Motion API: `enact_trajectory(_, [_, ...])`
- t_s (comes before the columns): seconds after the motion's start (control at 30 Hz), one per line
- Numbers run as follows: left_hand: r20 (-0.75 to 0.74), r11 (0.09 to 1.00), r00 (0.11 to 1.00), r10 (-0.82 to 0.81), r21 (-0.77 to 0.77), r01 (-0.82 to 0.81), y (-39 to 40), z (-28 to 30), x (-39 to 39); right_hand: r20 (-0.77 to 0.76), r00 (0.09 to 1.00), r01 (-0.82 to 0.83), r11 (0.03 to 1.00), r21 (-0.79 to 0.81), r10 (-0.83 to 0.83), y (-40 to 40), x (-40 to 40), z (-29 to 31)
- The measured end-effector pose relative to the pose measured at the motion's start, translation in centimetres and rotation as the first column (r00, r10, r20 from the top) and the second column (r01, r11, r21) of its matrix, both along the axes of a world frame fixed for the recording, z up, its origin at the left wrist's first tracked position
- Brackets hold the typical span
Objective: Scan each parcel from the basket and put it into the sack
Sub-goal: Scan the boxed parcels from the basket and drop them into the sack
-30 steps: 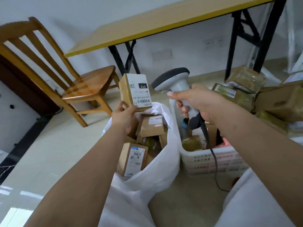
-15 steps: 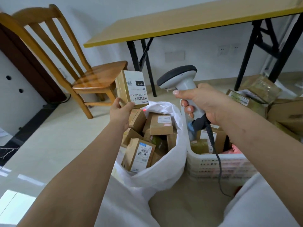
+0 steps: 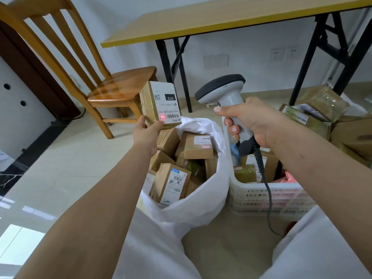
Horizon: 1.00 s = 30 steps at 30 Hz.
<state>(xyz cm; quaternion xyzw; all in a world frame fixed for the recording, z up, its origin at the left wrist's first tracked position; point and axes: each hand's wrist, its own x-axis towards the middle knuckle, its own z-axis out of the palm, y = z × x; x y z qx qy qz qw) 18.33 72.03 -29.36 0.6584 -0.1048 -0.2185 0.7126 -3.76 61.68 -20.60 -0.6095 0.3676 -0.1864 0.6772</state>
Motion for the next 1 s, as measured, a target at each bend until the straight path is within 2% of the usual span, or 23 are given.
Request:
enact_trajectory(0.43, [-0.039,0.999,0.999,0.030,0.046,-0.029,0.6,-1.2,0.1,-0.056,0.998,0.011,1.000,0.012,-0.010,0.0,0.6,-1.1])
enact_trajectory(0.53, [-0.038,0.993,0.999,0.004,0.118,0.001,1.4,-1.9,0.6,-0.060,0.998,0.004,0.999,0.031,-0.002,0.0,0.5,-1.7])
enact_trajectory(0.63, [-0.061,0.964,0.992,-0.114,0.236,0.125,2.2,-2.8,1.3,-0.072,0.997,0.011,0.999,0.048,-0.008,-0.1,0.4,-2.2])
enact_trajectory(0.7, [-0.047,0.901,0.974,-0.222,0.371,0.223,2.7,-3.5,1.4,-0.078,0.997,0.014,0.998,0.055,-0.010,-0.2,0.4,-2.6])
enact_trajectory(0.77, [-0.016,0.801,0.945,-0.327,0.525,0.287,3.1,-4.1,1.1,-0.086,0.996,0.015,0.998,0.066,-0.009,-0.2,0.3,-2.8])
enact_trajectory(0.87, [0.112,0.661,0.851,-0.514,0.684,0.309,2.9,-4.7,-0.2,-0.081,0.997,0.009,0.995,0.096,-0.001,-0.3,0.3,-3.3])
enact_trajectory(0.93, [0.230,0.578,0.714,-0.661,0.764,0.289,2.2,-5.5,-1.2,-0.077,0.997,0.008,0.995,0.099,0.000,-0.5,0.1,-3.7])
enact_trajectory(1.0, [0.274,0.461,0.553,-0.787,0.857,0.230,1.3,-6.7,-2.3,-0.082,0.997,0.014,0.996,0.093,-0.006,-0.7,-0.1,-4.1])
